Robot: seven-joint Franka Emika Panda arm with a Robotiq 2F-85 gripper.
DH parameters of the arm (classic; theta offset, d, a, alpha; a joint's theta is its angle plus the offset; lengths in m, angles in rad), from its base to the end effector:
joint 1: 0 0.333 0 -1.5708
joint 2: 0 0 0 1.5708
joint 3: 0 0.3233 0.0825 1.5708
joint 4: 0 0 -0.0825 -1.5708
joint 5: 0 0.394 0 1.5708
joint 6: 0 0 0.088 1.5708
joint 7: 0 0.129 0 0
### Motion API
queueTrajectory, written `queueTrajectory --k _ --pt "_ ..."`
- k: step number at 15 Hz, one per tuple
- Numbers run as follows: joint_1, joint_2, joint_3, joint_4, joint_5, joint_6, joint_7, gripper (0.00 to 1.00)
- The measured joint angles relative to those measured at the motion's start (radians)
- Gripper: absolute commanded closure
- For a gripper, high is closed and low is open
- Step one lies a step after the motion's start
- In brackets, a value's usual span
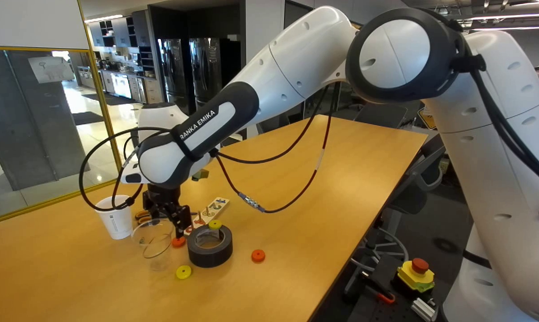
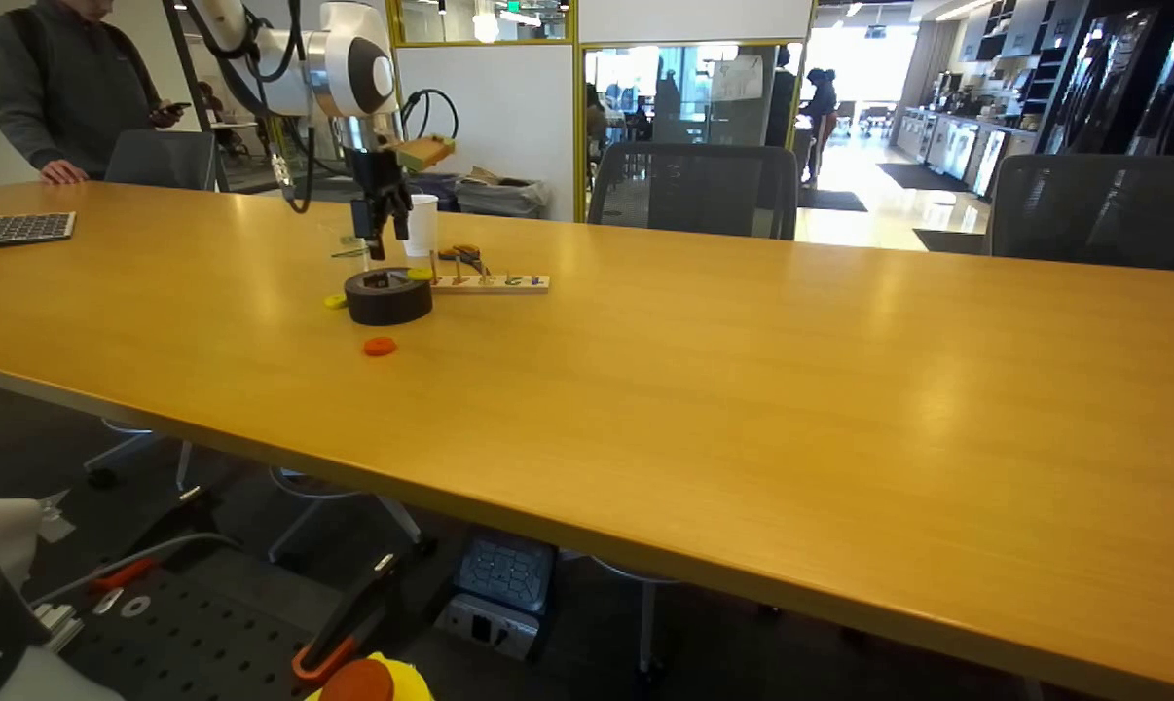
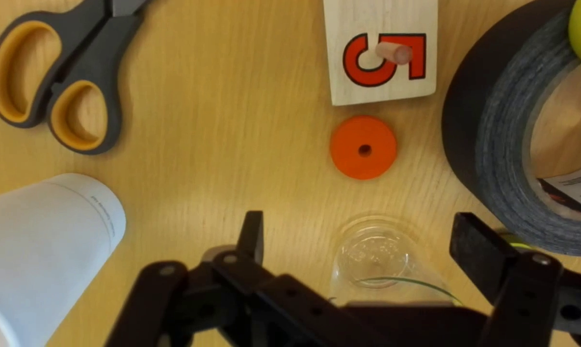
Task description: Put three round orange blocks in the white cup, then put the two round yellow blocks in the clear cup and put the last round orange block in the white cup
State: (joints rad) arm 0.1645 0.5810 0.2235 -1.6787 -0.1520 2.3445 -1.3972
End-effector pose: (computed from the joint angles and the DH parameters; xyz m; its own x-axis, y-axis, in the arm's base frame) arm 0.6581 0.2466 0.2584 -0.2711 0.9623 0.0207 0.9583 0.2678 0.1000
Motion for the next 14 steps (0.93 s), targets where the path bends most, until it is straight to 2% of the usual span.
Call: queueTrajectory --k 14 --pt "-0.017 0.094 -0.003 0.060 0.000 -0.001 0.000 0.00"
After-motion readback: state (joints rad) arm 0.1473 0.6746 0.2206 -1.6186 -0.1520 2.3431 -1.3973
